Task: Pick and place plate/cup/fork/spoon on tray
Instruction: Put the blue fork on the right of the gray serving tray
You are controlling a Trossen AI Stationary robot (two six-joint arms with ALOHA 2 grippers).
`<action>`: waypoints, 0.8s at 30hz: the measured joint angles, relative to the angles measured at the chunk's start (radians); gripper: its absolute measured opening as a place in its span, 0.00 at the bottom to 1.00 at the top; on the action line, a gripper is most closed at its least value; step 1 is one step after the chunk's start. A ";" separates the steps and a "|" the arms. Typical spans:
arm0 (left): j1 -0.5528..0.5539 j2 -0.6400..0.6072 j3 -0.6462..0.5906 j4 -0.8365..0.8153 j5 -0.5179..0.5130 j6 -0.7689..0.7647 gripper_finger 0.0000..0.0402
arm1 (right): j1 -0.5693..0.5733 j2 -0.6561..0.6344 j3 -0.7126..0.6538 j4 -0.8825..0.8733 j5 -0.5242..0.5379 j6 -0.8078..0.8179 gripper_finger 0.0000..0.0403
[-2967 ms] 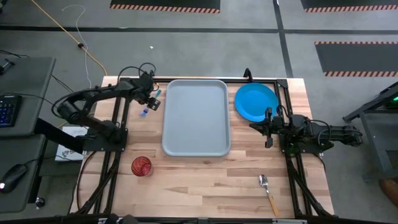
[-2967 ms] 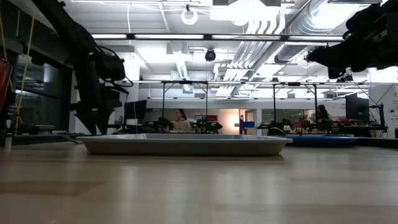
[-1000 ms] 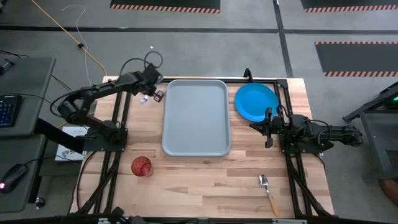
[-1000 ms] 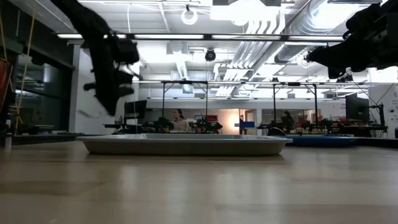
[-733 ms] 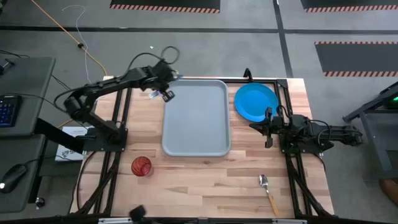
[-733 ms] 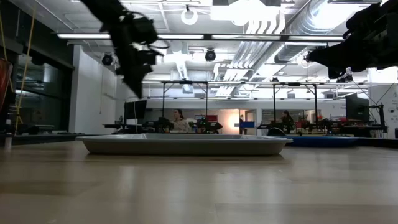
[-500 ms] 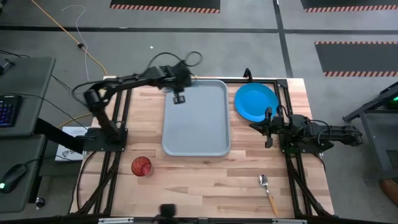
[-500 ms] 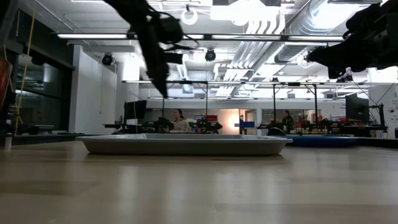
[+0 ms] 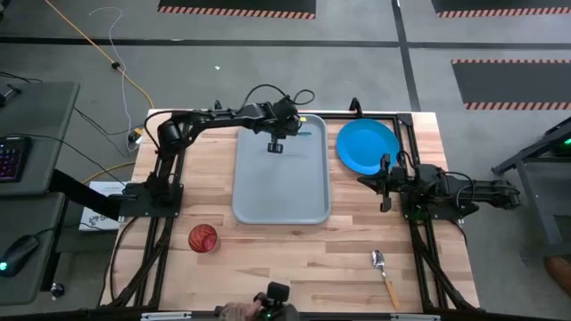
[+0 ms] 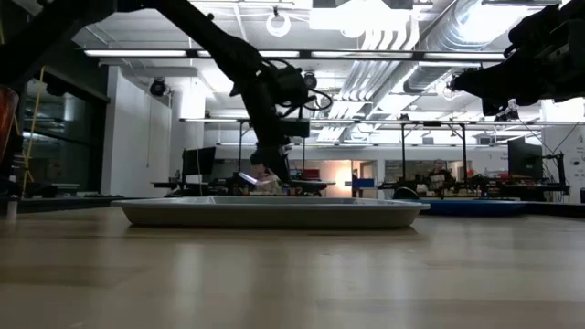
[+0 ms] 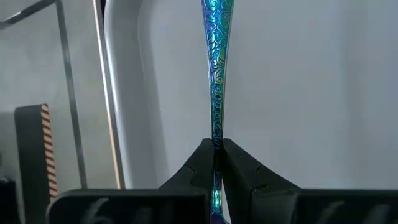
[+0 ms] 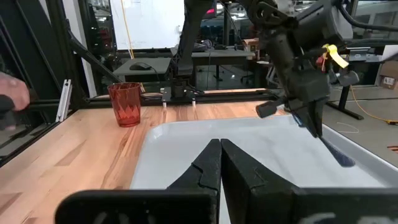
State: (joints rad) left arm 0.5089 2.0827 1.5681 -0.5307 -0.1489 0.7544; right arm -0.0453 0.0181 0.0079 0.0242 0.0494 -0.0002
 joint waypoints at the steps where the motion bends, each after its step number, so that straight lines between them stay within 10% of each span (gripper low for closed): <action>1: 0.006 0.002 0.000 0.003 0.016 0.000 0.02 | 0.000 0.000 0.000 0.000 0.000 0.000 0.00; 13: 0.109 0.006 -0.005 -0.035 0.243 -0.114 0.02 | 0.000 0.000 0.000 0.000 0.000 0.000 0.00; 24: 0.111 0.008 -0.042 0.015 0.214 -0.153 0.02 | 0.000 0.000 0.000 0.000 0.000 0.000 0.00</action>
State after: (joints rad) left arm 0.6196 2.0912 1.5265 -0.5161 0.0648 0.6011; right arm -0.0452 0.0184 0.0078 0.0242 0.0494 -0.0002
